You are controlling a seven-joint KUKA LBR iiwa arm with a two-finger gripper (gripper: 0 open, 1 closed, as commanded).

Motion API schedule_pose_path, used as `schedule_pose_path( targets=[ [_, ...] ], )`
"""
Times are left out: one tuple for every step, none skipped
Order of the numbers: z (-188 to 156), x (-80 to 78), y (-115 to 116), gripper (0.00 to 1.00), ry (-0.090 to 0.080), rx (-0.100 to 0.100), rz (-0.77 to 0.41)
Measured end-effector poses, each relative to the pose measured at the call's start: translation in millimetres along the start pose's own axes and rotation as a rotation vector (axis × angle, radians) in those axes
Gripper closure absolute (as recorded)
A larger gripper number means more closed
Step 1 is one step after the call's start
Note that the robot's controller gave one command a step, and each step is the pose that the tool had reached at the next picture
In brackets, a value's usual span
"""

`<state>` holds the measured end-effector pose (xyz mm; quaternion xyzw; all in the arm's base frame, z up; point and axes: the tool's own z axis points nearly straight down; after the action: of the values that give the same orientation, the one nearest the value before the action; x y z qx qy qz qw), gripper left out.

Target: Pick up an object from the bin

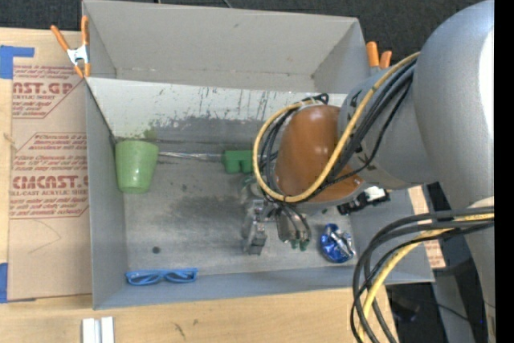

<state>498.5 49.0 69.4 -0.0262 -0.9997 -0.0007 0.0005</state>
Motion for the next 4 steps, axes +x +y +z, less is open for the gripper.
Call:
schedule_pose_path(
  targets=[
    [0,0.1,0,0.0,0.0,0.0,0.0],
    [-84,3.0,87,0.0,-0.009,-0.005,-0.072],
    [-6,27.3,131,0.0,0.002,0.0,0.104],
    [-1,26.6,174,0.0,-0.005,0.001,-0.105]
  ],
)
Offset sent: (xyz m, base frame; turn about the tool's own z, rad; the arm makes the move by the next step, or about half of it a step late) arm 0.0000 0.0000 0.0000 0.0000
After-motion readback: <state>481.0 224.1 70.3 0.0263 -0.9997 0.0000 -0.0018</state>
